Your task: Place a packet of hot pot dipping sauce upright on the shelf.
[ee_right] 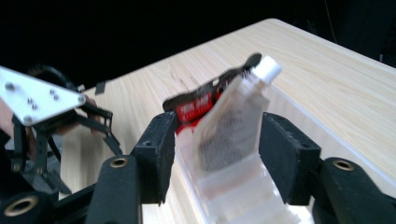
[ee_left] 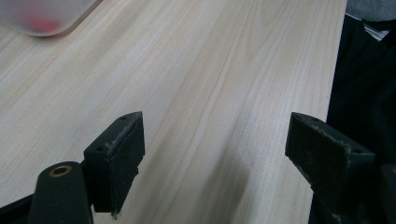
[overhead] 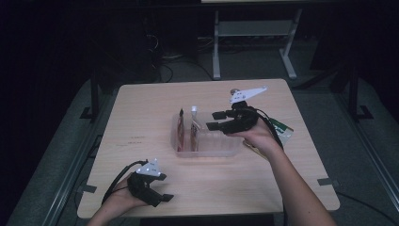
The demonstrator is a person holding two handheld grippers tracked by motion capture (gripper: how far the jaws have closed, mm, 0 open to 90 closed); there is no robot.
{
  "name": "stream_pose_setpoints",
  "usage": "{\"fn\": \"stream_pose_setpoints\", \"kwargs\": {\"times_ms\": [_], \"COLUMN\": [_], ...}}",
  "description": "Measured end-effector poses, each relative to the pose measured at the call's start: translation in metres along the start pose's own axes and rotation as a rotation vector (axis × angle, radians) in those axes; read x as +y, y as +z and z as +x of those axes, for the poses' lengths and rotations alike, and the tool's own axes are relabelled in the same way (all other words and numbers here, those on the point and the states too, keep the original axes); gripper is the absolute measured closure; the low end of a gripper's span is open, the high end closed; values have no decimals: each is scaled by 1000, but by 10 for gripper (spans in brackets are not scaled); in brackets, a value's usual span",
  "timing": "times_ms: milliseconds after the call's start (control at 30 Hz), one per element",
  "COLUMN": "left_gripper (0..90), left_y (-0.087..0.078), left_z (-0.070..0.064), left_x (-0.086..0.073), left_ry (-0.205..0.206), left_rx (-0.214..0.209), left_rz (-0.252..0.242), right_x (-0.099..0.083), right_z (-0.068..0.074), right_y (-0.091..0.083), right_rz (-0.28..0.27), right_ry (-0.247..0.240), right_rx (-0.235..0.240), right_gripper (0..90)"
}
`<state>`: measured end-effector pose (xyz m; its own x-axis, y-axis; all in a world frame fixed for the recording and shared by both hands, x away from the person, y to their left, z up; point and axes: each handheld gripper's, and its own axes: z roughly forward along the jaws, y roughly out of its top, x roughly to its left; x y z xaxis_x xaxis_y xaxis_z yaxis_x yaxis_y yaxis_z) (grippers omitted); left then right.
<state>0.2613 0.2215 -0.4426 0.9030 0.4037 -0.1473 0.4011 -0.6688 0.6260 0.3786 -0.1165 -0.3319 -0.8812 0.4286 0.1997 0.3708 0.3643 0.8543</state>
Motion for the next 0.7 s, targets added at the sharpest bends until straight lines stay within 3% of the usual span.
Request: {"fn": "stream_pose_setpoints", "kwargs": {"times_ms": [67,600,700], "left_gripper": [196,196,196], "left_y": [0,-1,0], "left_z": [0,0,-1], "left_x": [0,0,0], "left_ry": [-1,-9,-15], "left_rx": [0,2,5], "left_rz": [0,-6,-15], "right_x": [-5,-52,-69], "right_z": [3,29,30], "right_y": [-5,-43,-50], "right_rz": [18,87,122], "right_ry": [-15,-38,-34], "right_rx": [-22,-56,-67], "right_gripper": [428,456,474]}}
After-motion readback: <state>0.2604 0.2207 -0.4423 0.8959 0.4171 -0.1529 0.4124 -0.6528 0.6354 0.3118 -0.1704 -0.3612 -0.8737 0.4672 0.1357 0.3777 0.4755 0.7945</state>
